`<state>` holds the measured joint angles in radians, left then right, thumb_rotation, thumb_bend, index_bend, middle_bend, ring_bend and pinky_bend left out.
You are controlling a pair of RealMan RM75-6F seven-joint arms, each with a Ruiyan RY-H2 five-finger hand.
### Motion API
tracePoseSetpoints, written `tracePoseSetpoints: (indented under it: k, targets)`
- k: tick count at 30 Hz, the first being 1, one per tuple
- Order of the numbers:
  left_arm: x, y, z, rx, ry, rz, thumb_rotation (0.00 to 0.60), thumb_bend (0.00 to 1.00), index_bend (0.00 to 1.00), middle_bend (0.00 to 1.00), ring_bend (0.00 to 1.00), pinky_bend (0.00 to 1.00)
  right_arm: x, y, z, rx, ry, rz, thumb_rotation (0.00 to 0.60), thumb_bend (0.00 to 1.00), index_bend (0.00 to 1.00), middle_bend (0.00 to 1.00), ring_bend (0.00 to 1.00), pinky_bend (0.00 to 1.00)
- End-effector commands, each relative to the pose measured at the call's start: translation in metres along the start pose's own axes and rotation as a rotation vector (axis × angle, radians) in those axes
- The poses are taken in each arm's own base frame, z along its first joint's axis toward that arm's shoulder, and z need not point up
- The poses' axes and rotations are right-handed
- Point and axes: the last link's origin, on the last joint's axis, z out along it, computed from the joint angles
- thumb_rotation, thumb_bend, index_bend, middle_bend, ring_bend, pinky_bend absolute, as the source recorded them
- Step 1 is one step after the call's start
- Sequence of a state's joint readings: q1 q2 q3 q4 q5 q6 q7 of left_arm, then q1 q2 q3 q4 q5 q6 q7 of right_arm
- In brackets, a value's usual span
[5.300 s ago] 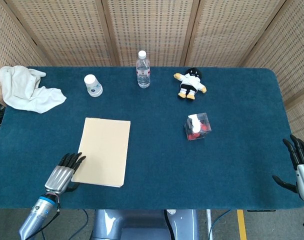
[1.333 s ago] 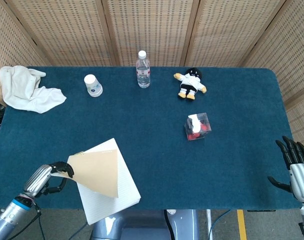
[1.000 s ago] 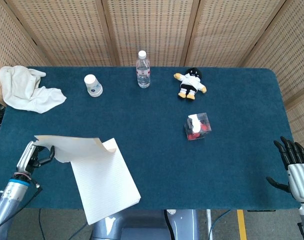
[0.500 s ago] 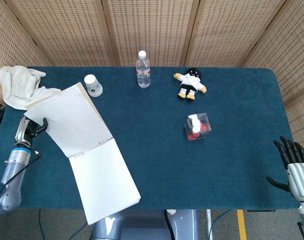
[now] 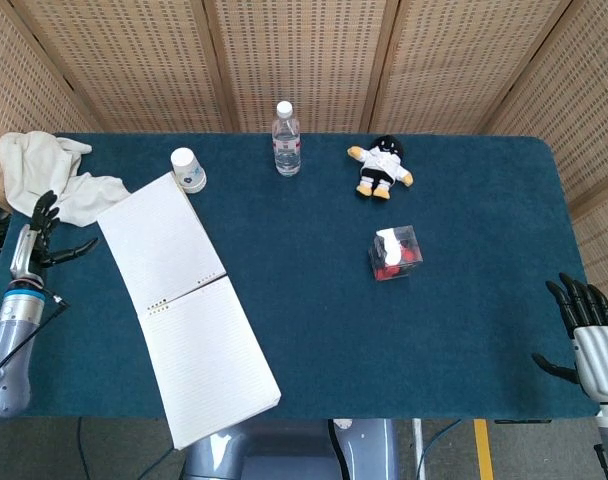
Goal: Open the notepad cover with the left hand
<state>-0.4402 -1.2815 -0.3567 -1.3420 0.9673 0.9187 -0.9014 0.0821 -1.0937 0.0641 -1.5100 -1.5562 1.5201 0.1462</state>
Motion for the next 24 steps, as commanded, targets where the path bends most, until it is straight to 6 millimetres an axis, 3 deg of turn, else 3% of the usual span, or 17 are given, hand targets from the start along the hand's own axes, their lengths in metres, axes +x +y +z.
tracePoseSetpoints:
  k: [1,7,16,24]
  targets:
    - [0.024,0.01,-0.017,-0.089,0.031,0.082,0.6,0.01,0.0,0.0,0.0,0.0,0.001,0.0,0.0,0.002,0.004,0.0,0.6,0.0,0.0,0.0,0.0,0.0]
    - [0.041,0.019,-0.065,-0.228,0.017,0.417,0.6,0.0,0.0,0.0,0.0,0.0,0.002,0.0,0.0,-0.002,0.01,0.0,0.6,0.0,0.0,0.0,0.0,0.0]
    - [0.034,0.016,-0.147,-0.318,0.029,0.825,0.6,0.0,0.0,0.0,0.0,0.0,0.003,-0.001,-0.002,0.011,0.02,0.001,0.6,0.0,0.0,0.0,0.0,0.0]
    - [0.023,0.01,-0.179,-0.269,0.018,1.0,0.6,0.0,0.0,0.0,0.0,0.0,0.005,0.0,-0.002,0.009,0.025,0.006,0.6,0.0,0.0,0.0,0.0,0.0]
